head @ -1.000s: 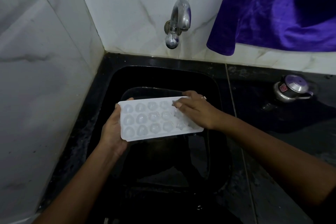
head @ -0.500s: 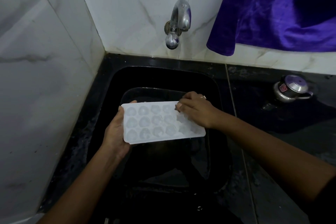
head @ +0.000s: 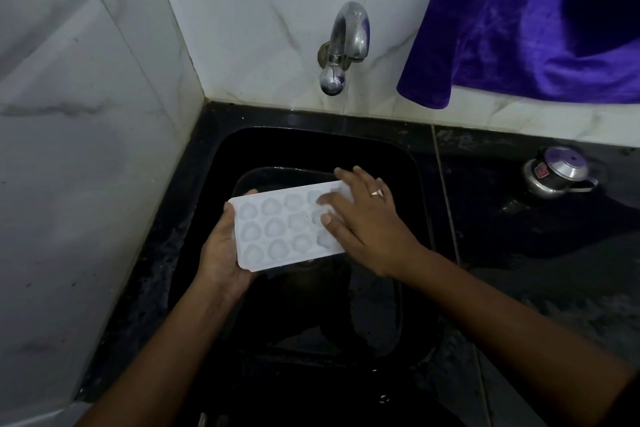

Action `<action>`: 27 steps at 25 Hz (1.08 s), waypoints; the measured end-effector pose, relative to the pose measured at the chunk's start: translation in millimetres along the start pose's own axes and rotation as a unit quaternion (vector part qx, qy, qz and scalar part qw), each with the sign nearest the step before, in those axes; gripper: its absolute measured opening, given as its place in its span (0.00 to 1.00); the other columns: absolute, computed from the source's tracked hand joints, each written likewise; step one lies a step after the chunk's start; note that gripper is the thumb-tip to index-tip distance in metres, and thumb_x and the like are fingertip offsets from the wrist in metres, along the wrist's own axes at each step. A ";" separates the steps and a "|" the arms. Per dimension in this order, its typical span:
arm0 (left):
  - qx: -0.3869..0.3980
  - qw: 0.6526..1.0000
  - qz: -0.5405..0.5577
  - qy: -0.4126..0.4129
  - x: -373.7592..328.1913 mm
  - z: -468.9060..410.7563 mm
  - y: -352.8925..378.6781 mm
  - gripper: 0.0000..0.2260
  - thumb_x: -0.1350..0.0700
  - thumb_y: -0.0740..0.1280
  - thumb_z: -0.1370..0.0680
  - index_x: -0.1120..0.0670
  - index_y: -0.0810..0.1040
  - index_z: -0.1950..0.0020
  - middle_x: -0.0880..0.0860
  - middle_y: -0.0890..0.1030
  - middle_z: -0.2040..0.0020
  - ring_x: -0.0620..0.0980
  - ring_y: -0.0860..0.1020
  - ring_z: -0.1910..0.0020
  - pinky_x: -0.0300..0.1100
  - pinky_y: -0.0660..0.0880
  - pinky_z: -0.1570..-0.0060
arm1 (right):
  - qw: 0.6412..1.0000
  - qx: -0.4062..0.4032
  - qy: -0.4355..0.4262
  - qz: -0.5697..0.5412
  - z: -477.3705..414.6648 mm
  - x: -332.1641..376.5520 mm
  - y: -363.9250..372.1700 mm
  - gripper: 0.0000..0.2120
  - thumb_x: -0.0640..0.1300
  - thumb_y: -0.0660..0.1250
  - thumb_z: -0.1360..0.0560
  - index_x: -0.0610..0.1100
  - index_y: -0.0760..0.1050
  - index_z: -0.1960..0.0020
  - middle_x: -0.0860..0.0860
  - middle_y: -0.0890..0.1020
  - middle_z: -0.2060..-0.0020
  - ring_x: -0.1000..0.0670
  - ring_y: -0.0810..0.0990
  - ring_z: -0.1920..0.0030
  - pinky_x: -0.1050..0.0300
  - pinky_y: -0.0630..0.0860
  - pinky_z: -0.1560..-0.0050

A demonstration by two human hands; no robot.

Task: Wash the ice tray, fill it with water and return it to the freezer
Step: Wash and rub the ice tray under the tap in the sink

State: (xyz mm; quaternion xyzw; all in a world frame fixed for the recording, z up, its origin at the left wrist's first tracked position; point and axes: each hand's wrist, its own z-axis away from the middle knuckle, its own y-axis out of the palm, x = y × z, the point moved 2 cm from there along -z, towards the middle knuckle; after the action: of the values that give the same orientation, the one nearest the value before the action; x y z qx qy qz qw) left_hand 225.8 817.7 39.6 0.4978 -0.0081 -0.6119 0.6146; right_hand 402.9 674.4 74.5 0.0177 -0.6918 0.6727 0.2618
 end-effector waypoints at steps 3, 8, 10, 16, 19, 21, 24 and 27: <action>0.007 1.000 0.000 -0.008 4.8 0.6 -1.8 0.20 0.42 0.54 0.13 0.51 0.79 0.34 0.59 0.86 0.39 0.59 0.87 0.47 0.54 0.85 0.59 | 0.999 0.037 0.022 0.027 -8.6 9.2 0.2 0.23 0.63 0.50 0.15 0.58 0.70 0.26 0.45 0.54 0.17 0.41 0.44 0.17 0.34 0.39 0.20; 0.015 1.000 0.000 -0.003 2.3 4.5 -9.8 0.20 0.42 0.56 0.15 0.51 0.80 0.34 0.59 0.86 0.39 0.59 0.87 0.47 0.54 0.85 0.57 | 0.996 0.067 -0.012 0.064 -11.8 12.6 -6.4 0.35 0.70 0.40 0.22 0.59 0.71 0.26 0.45 0.57 0.17 0.40 0.46 0.17 0.30 0.41 0.21; 0.010 1.000 -0.005 -0.003 2.9 6.4 -9.9 0.19 0.43 0.56 0.14 0.51 0.80 0.34 0.59 0.86 0.40 0.58 0.88 0.49 0.53 0.85 0.59 | 0.995 0.054 0.003 0.079 -15.9 16.9 -8.7 0.34 0.69 0.39 0.22 0.59 0.73 0.29 0.44 0.59 0.18 0.40 0.49 0.17 0.30 0.41 0.21; 0.013 1.000 0.007 -0.012 -12.5 11.4 -13.8 0.19 0.43 0.57 0.14 0.52 0.81 0.36 0.60 0.86 0.40 0.60 0.88 0.49 0.56 0.85 0.58 | 0.994 0.036 -0.017 0.101 -11.4 30.2 -3.1 0.29 0.66 0.43 0.18 0.57 0.71 0.27 0.44 0.58 0.18 0.39 0.50 0.17 0.29 0.42 0.21; 0.010 1.000 -0.007 -0.022 -16.8 8.4 -18.4 0.19 0.43 0.57 0.13 0.51 0.79 0.31 0.61 0.84 0.37 0.62 0.86 0.43 0.60 0.84 0.50 | 0.994 0.023 0.014 0.103 -20.3 44.9 -4.6 0.29 0.65 0.42 0.18 0.54 0.74 0.32 0.43 0.59 0.19 0.39 0.51 0.18 0.31 0.42 0.21; 0.023 0.999 0.010 -0.037 -27.2 5.0 -25.2 0.20 0.41 0.58 0.14 0.51 0.78 0.29 0.62 0.82 0.33 0.63 0.84 0.39 0.62 0.82 0.45 | 0.992 0.025 -0.011 0.122 -20.9 56.1 1.1 0.31 0.65 0.42 0.18 0.52 0.71 0.28 0.42 0.59 0.19 0.38 0.51 0.18 0.30 0.43 0.21; 0.017 0.999 0.003 -0.033 -36.6 1.5 -34.6 0.21 0.41 0.57 0.14 0.51 0.79 0.30 0.61 0.83 0.35 0.63 0.84 0.39 0.60 0.83 0.47 | 0.994 0.011 0.003 0.112 -23.9 58.9 -1.6 0.23 0.62 0.47 0.15 0.55 0.71 0.28 0.42 0.58 0.18 0.38 0.50 0.18 0.29 0.43 0.21; 0.011 0.999 -0.001 -0.045 -37.1 -5.1 -41.1 0.22 0.40 0.57 0.14 0.52 0.77 0.27 0.62 0.82 0.32 0.65 0.81 0.34 0.63 0.78 0.39 | 0.994 0.016 0.026 0.108 -31.0 69.5 5.8 0.24 0.62 0.47 0.15 0.52 0.72 0.31 0.42 0.58 0.18 0.38 0.50 0.18 0.31 0.42 0.21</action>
State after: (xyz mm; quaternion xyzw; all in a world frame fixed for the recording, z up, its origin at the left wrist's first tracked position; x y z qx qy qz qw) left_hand 189.0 859.0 33.6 0.4762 -0.0424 -0.6342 0.6077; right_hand 351.3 726.9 94.7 -0.0705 -0.6720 0.7079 0.2056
